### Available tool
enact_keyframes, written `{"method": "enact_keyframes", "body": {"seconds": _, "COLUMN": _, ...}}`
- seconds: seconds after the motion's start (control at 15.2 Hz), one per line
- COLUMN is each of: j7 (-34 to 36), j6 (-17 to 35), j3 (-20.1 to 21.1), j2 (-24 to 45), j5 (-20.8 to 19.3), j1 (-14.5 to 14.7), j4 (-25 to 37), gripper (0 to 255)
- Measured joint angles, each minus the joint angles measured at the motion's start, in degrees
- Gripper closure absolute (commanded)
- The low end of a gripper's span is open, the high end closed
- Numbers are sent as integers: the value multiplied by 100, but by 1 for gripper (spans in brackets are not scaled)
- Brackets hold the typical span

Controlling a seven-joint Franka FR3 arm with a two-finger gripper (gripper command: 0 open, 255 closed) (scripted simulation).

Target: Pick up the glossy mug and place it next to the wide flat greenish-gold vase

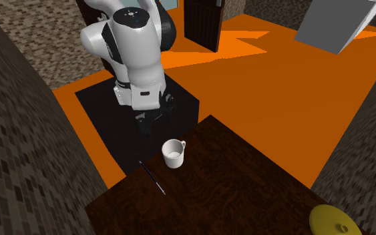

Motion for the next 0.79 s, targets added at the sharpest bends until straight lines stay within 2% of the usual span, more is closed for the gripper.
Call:
{"method": "enact_keyframes", "body": {"seconds": 0.26, "j7": -550, "j6": 917, "j3": -302, "j2": 1098, "j5": 439, "j1": 173, "j4": 118, "gripper": 0}}
{"method": "enact_keyframes", "body": {"seconds": 0.4, "j7": -928, "j6": 1308, "j3": -401, "j2": 1610, "j5": 832, "j1": 278, "j4": 183, "gripper": 0}}
{"method": "enact_keyframes", "body": {"seconds": 0.53, "j7": -1427, "j6": 1638, "j3": -414, "j2": 2171, "j5": 1396, "j1": 352, "j4": 346, "gripper": 0}}
{"method": "enact_keyframes", "body": {"seconds": 0.79, "j7": -2031, "j6": 2037, "j3": -249, "j2": 2794, "j5": 2134, "j1": 298, "j4": 491, "gripper": 0}}
